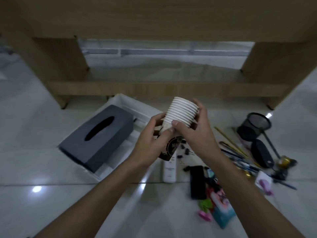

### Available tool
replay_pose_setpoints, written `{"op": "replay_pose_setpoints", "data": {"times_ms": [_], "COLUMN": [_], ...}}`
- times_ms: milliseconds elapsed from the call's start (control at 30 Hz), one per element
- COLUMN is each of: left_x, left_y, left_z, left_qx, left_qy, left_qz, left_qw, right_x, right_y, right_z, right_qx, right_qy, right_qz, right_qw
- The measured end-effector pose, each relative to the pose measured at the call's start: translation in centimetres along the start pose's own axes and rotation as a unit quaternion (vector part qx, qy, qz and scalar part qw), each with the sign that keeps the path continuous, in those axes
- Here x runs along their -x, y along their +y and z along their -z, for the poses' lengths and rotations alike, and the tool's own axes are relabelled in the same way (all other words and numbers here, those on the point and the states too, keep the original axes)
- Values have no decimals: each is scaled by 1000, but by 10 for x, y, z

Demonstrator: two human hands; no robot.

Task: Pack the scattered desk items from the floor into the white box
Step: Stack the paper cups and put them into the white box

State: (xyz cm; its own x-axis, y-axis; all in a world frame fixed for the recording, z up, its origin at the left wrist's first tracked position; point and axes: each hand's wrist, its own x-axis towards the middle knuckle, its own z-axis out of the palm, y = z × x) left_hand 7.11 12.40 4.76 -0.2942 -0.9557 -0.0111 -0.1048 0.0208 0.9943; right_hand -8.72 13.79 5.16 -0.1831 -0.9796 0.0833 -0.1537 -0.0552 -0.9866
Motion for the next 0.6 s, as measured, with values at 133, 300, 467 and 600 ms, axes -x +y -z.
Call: {"op": "replay_pose_setpoints", "data": {"times_ms": [133, 300, 467, 600], "left_x": [1, -1, -55, -137], "left_y": [5, -2, -16, -36], "left_z": [59, 122, 186, 225], "left_qx": [22, -21, -100, -134], "left_qy": [97, 198, 266, 245], "left_qz": [3, -5, 28, 149], "left_qw": [995, 980, 959, 949], "right_x": [-28, -57, -85, -103], "right_y": [-17, -14, -1, 8], "right_z": [-56, -120, -158, -174], "right_qx": [-12, 5, 3, -11], "right_qy": [-71, -131, -154, -156], "right_qz": [16, 17, 4, -12], "right_qw": [997, 991, 988, 988]}}
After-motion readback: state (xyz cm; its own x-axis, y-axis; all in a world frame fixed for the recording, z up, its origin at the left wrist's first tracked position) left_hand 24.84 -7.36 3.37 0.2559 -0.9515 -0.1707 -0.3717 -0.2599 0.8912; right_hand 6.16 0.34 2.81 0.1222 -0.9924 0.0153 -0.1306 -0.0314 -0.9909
